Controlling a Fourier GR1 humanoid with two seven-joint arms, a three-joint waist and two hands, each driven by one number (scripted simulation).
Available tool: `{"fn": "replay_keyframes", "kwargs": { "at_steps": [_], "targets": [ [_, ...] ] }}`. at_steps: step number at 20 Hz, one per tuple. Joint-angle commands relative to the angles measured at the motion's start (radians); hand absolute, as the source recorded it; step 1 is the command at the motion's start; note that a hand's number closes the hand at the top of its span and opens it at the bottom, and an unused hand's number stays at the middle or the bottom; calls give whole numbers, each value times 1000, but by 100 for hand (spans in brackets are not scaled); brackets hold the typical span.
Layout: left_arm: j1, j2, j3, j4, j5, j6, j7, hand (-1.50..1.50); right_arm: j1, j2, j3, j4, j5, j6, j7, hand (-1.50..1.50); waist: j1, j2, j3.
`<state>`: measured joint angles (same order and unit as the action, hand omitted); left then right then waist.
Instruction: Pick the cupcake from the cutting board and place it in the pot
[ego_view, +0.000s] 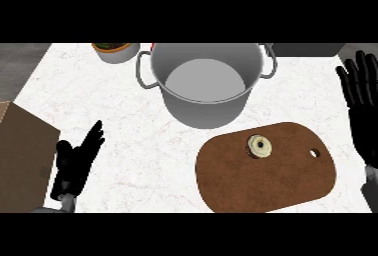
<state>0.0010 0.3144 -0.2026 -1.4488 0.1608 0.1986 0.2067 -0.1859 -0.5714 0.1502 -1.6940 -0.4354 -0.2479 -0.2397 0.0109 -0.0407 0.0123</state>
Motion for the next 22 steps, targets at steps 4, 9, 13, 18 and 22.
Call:
{"fn": "replay_keyframes", "kwargs": {
  "at_steps": [4, 9, 13, 18, 22],
  "targets": [
    [-76, 25, -3, 23, 14, -110, -55, 0, 7, 28, 186, 63, 124, -75, 238, 150, -8, 45, -16],
    [-50, -15, -55, 1, 27, -133, -46, 0, 54, 19, 138, 160, 452, -453, 145, -150, -47, 34, -17],
    [-77, -6, -55, 34, 34, -185, -71, 0, 85, 292, 249, 79, 539, -657, -30, -150, -24, 39, -13],
    [-94, -39, -50, 48, 10, -194, -55, 0, 103, 163, 315, -121, 779, -642, 361, -150, -16, 38, -14],
    [-89, -49, -38, 116, 5, -178, -108, 0, 144, 88, 335, -199, 785, -502, 638, -150, -35, 37, -18]
  ]
}}
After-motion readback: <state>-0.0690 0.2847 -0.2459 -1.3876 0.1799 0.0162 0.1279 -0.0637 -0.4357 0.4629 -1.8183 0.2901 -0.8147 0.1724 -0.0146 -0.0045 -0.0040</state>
